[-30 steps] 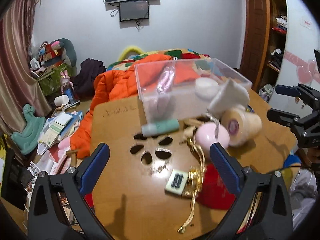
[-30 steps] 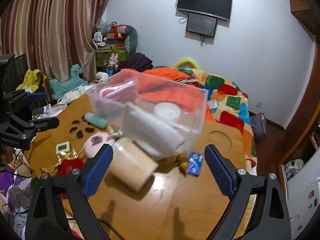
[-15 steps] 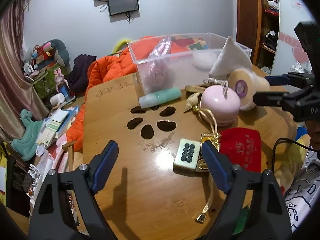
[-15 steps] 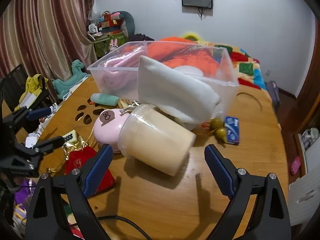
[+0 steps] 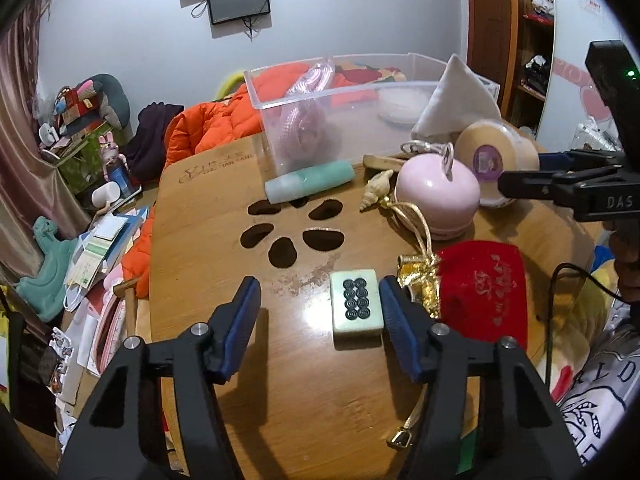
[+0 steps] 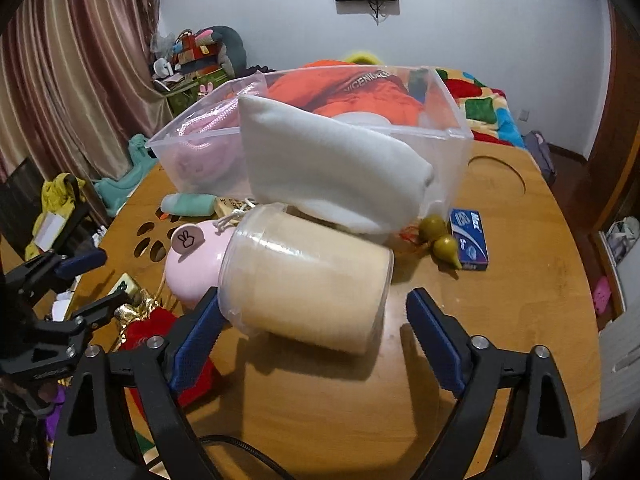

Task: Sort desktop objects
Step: 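Grasp the white mahjong tile with the left tool while the right grasps the cream jar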

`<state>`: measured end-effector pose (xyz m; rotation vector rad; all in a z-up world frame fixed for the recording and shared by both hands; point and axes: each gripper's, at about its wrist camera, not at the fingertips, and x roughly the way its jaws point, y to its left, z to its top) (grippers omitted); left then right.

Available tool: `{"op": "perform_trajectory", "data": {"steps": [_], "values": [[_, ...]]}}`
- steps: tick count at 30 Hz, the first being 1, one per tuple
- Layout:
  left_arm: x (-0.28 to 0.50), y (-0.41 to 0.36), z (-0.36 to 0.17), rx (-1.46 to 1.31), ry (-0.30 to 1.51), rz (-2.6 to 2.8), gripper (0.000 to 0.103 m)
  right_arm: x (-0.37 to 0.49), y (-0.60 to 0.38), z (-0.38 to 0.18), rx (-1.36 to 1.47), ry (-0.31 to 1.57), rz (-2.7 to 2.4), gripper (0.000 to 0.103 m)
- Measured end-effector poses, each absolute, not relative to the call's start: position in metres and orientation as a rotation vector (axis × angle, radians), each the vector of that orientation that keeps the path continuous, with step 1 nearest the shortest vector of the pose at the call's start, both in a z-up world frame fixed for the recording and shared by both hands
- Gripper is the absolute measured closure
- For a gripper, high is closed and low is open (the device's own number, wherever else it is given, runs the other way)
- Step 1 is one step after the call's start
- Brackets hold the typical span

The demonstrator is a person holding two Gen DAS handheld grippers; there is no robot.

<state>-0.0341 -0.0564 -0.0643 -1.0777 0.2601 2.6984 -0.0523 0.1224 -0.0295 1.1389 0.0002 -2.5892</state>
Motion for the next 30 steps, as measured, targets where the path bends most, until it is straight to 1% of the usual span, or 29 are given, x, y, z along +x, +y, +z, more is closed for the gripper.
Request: {"op": "perform_trajectory", "data": {"steps": [4,6,8,9,11,12,13,19,23,30], "values": [[-0.034,-0.058,-0.067,-1.094,0.252,2.708,0.045,-0.045,0.127,-0.029,1.129,0.024,-2.59,0.032],[-0.036,-0.058,-0.067,-1.098,0.241,2.711,0.051,-0.042,0.128,-0.029,1.124,0.038,-2.598,0.036],[-0.038,-0.058,-0.068,-1.103,0.228,2.711,0.059,-0.042,0.129,-0.03,1.119,0.041,-2.609,0.038],[-0.039,-0.058,-0.068,-1.101,0.221,2.713,0.061,-0.044,0.13,-0.03,1.12,0.036,-2.613,0.039],[-0.04,-0.057,-0.068,-1.099,0.21,2.717,0.071,-0.047,0.131,-0.03,1.116,0.029,-2.62,0.039],[-0.041,-0.057,-0.068,-1.099,0.202,2.718,0.074,-0.047,0.131,-0.03,1.106,0.028,-2.624,0.039],[-0.042,-0.058,-0.068,-1.1,0.192,2.718,0.078,-0.048,0.131,-0.03,1.099,0.023,-2.624,0.039],[-0.043,-0.061,-0.066,-1.11,0.131,2.731,0.079,-0.046,0.135,-0.029,1.061,0.024,-2.627,0.039],[-0.043,-0.062,-0.063,-1.103,0.098,2.747,0.079,-0.041,0.136,-0.023,1.016,0.059,-2.661,0.039],[-0.037,-0.058,-0.043,-1.02,0.062,2.783,0.079,-0.032,0.145,-0.011,0.961,0.075,-2.686,0.04]]}}
